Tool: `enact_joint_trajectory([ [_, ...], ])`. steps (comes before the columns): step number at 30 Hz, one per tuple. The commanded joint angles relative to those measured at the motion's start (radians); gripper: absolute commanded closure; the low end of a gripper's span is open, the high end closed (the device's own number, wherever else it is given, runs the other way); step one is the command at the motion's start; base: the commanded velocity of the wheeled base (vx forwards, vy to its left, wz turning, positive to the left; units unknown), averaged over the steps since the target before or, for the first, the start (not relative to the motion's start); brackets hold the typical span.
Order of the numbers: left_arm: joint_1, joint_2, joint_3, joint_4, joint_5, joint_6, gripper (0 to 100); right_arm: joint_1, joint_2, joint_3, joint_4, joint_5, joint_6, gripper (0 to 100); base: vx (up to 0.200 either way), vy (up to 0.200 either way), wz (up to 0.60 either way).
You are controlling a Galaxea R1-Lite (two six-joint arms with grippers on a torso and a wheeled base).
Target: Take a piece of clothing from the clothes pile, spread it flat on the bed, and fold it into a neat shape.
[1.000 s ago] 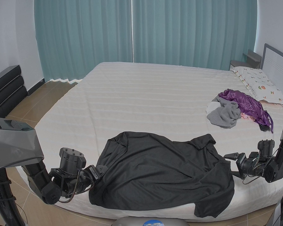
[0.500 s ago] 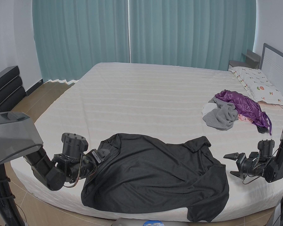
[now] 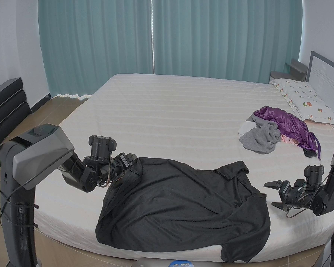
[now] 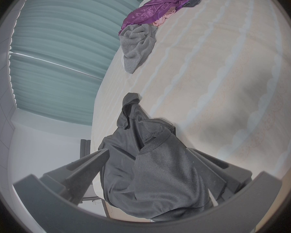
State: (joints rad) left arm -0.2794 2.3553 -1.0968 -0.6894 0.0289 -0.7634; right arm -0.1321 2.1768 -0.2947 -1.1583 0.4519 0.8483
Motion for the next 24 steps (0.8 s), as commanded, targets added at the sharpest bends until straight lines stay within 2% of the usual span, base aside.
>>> enact_joint_trajectory([
  [1,0.016,0.159,-0.184,0.103,-0.007,0.019,0,0.0,0.001,0.0,0.0,0.001,0.0,0,0.0,0.0,0.0],
  [6,0.009,0.228,-0.336,0.198,-0.007,0.019,0,0.008,0.003,0.002,-0.001,0.001,0.0,0,0.0,0.0,0.0],
  [12,-0.003,0.259,-0.413,0.272,-0.007,0.019,0,0.008,0.003,0.002,-0.001,0.001,0.0,0,0.0,0.0,0.0],
  [21,-0.007,0.309,-0.499,0.281,-0.006,0.013,0,0.008,0.001,0.003,-0.001,0.001,0.0,0,0.0,0.0,0.0],
  [22,-0.006,0.318,-0.515,0.283,-0.004,0.01,100,0.008,0.003,0.003,-0.001,0.001,0.0,0,0.0,0.0,0.0],
  [24,0.003,0.326,-0.532,0.283,0.0,0.009,100,0.008,0.003,0.005,-0.001,0.001,0.0,0,0.0,0.0,0.0],
])
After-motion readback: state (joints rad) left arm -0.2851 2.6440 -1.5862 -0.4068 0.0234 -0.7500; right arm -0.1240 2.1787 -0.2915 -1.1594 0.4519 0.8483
